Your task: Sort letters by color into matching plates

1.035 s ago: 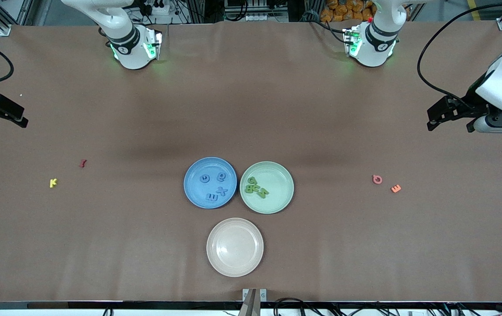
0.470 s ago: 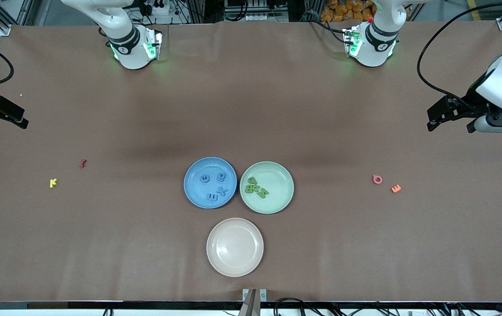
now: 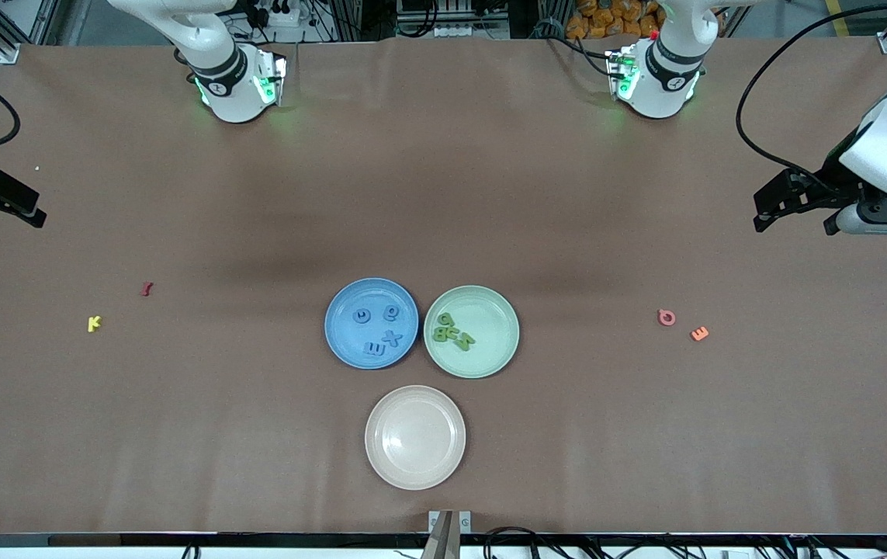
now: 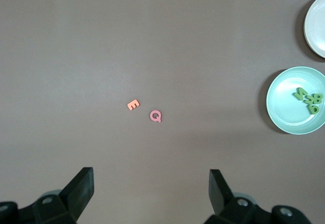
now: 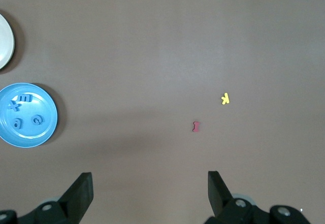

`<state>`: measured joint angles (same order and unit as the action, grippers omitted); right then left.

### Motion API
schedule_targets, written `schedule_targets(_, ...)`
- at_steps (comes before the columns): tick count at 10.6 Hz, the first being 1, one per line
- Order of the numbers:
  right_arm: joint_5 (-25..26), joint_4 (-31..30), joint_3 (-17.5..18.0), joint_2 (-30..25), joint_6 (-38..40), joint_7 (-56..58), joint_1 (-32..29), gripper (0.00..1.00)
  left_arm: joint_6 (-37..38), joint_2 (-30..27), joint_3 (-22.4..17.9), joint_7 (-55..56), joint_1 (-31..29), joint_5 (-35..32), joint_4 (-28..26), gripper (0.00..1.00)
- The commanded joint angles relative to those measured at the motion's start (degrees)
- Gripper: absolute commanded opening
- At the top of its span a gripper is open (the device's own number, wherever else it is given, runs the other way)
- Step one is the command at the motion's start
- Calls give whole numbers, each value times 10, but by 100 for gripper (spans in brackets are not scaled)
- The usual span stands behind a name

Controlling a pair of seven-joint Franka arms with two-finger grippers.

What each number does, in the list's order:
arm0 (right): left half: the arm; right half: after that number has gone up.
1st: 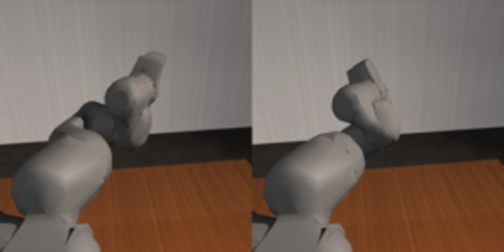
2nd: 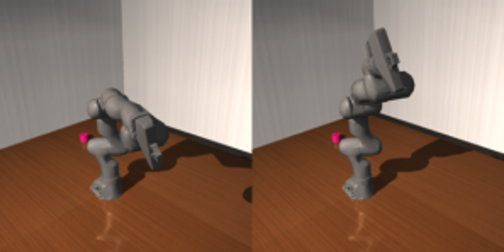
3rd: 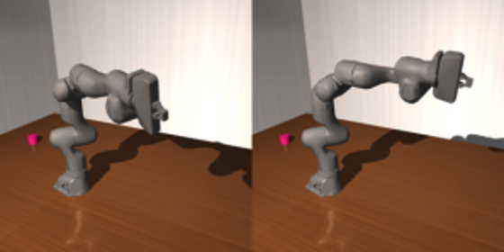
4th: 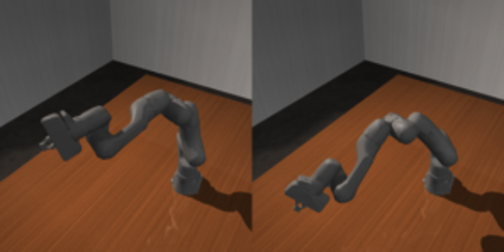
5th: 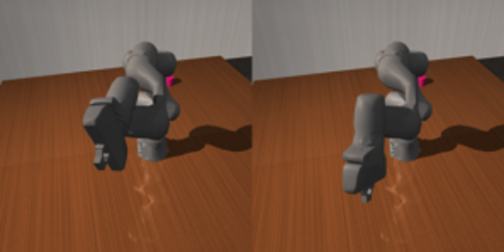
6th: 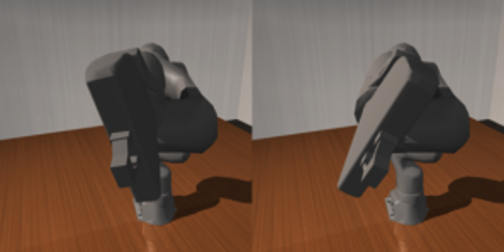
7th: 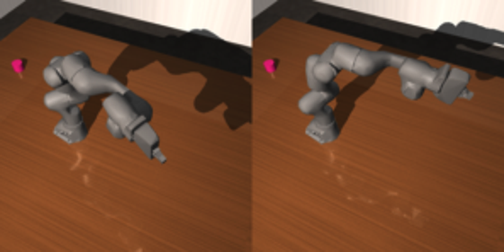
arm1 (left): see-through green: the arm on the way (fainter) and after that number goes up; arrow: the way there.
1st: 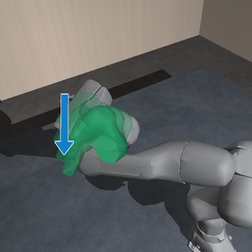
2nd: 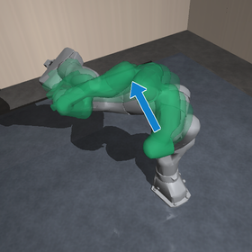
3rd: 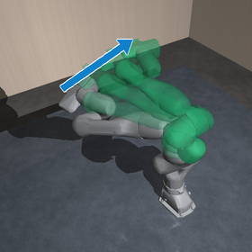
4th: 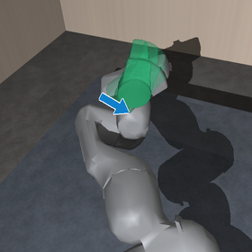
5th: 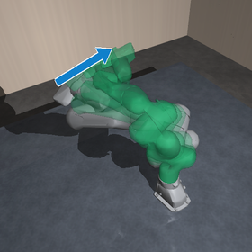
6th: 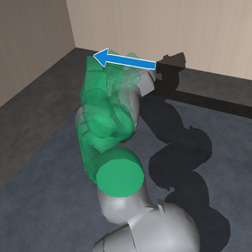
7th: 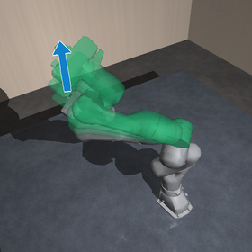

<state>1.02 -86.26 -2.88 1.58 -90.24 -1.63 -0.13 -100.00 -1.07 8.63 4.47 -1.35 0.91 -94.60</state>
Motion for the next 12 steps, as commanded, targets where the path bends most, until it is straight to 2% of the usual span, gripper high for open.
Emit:
schedule_targets(1, 1, 12, 1, -1, 10, -8, 0, 100, 1, -1, 0, -14, 0, 5, 3, 100)
schedule_targets(12, 1, 20, 0, 4, 20, -7, 0, 100, 1, 0, 5, -13, -1, 5, 1, 100)
